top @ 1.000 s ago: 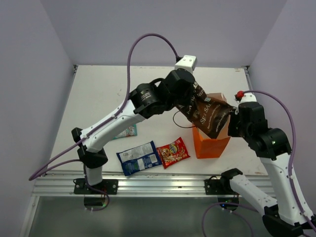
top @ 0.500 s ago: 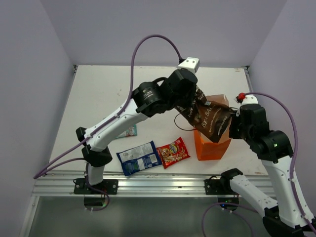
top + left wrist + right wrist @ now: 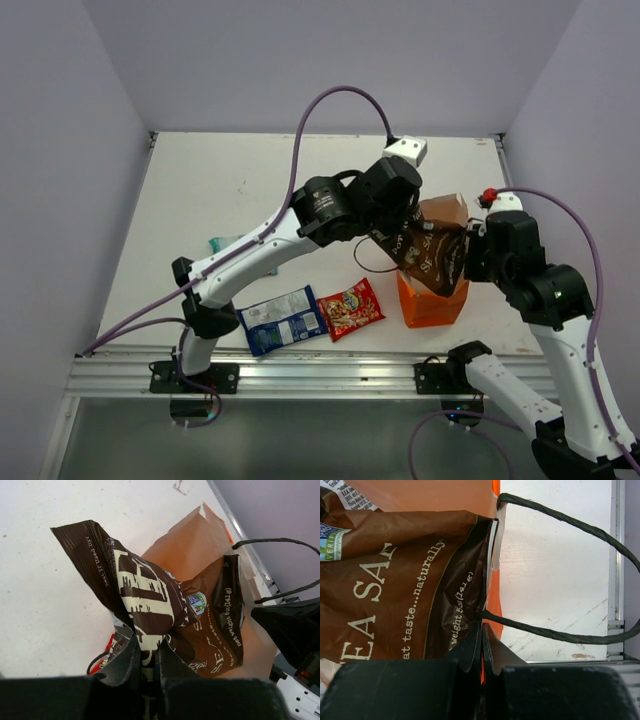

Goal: Place the snacks into the paper bag

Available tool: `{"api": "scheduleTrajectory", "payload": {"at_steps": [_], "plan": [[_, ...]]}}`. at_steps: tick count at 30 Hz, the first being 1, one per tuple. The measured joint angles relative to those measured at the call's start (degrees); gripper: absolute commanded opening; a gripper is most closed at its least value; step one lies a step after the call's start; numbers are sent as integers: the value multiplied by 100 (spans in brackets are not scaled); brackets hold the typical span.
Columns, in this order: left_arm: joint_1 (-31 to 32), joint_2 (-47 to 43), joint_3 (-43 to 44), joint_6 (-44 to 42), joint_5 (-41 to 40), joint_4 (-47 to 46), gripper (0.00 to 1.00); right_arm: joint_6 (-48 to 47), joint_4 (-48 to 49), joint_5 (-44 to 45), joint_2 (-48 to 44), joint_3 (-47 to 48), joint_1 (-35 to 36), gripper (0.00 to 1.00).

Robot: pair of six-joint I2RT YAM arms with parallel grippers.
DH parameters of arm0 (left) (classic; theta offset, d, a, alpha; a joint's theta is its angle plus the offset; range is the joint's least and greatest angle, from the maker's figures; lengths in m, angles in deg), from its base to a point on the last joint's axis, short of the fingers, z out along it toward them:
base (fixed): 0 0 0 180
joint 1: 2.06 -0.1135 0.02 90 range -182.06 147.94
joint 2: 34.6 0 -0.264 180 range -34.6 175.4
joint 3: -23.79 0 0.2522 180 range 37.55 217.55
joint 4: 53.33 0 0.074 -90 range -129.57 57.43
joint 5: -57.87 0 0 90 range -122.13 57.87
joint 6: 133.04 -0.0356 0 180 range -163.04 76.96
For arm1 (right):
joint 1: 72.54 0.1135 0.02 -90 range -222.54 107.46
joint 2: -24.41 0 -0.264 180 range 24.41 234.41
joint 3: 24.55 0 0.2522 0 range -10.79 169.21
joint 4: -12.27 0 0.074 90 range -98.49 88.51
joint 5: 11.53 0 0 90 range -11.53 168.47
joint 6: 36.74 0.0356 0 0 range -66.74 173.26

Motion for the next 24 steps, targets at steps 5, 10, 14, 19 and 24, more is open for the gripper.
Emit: {"api": "scheduleTrajectory", "payload": {"at_steps": [5, 10, 14, 19, 24], "plan": [[203, 0, 0, -240, 114, -498, 11, 0, 31, 0, 0, -28, 0, 0], [509, 0, 0, -509, 393, -1180, 25, 0, 52, 2, 0, -59, 0, 0], [619, 2, 0, -599, 787, -1696, 40, 0, 83, 0, 2, -111, 0, 0], [623, 15, 0, -614, 1088, -2109, 44, 0, 170, -2, 0, -129, 0, 0], [623, 68, -33, -752, 1108, -2319, 41, 0, 245, -24, 4, -133, 0, 0]]}}
